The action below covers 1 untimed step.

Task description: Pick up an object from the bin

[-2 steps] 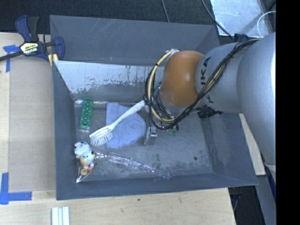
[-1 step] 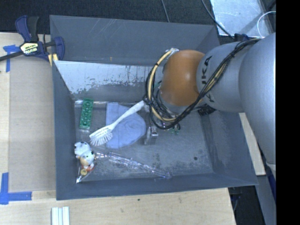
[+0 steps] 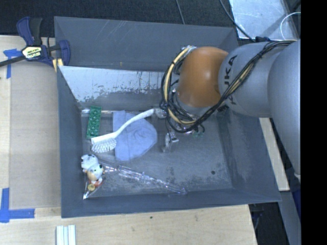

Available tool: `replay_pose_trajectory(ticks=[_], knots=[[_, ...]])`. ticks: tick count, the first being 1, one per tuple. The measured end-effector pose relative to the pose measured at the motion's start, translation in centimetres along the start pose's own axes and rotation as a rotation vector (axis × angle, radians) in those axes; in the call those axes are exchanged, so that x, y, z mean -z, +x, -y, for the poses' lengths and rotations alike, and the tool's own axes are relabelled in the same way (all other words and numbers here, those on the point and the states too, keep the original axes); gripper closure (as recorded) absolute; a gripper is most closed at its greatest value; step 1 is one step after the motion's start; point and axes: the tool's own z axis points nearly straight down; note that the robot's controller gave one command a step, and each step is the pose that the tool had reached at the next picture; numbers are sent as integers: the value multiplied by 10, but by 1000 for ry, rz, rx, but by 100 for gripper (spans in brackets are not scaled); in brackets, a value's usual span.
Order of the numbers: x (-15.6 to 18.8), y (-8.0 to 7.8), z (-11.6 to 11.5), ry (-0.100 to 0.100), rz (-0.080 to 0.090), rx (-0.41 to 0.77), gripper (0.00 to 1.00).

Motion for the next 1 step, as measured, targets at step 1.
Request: replay_pose_trajectory(ticks=[1], knots=[[-1,6,-18,2,1,-186,0]])
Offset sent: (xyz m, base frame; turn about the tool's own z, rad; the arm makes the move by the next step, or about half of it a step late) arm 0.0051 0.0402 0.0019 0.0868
